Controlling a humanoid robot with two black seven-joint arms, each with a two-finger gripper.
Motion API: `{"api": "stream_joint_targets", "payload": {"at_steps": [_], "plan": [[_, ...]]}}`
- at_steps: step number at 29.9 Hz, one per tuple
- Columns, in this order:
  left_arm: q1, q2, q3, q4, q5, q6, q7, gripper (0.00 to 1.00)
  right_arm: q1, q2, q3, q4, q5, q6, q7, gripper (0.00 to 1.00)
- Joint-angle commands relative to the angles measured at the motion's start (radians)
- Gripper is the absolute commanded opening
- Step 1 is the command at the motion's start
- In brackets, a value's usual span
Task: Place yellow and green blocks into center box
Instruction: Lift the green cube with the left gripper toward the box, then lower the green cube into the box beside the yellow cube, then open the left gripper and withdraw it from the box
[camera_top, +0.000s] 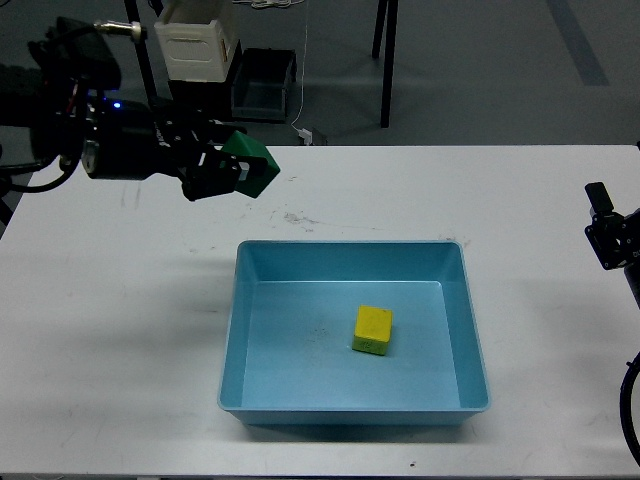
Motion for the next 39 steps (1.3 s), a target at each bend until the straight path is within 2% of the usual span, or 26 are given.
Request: {"api": "stream_joint_targets", "payload": {"at_steps": [1,5,15,24,28,30,31,39], "plan": [[-0.008,-0.101,0.015,-0.016,0.028,-0.045,0.0,0.29,0.0,0.0,-0.001,0.002,0.001,0.0,0.0,1.0],[0.002,-0.195,0.06,-0.016,0.179,-0.122,0.0,0.29,0.0,0.0,0.002,0.002,0.0,0.0,0.0,1.0],[0.054,-0.289,0.133,-0.001,0.36,-0.126,0.0,0.3,-0.002,0.008,-0.006,0.003,0.001,0.0,0.0,1.0],[0.165,-0.293,0.133,0.07,0.466,-0.117,0.0,0.36,-0.002,0.012,-0.008,0.003,0.001,0.0,0.0,1.0],[0.185,-0.298,0.13,0.11,0.46,-0.116,0.0,0.51,-0.002,0.016,-0.008,0.003,0.001,0.0,0.0,1.0],[0.196,-0.298,0.122,0.114,0.46,-0.116,0.0,0.68,-0.002,0.016,-0.008,0.003,0.0,0.0,0.0,1.0],[0.196,-0.298,0.122,0.114,0.455,-0.116,0.0,0.72,-0.002,0.016,-0.008,0.003,0.001,0.0,0.0,1.0],[0.196,-0.307,0.094,0.114,0.414,-0.125,0.0,0.93,-0.002,0.016,-0.014,0.006,0.001,0.0,0.0,1.0]]}}
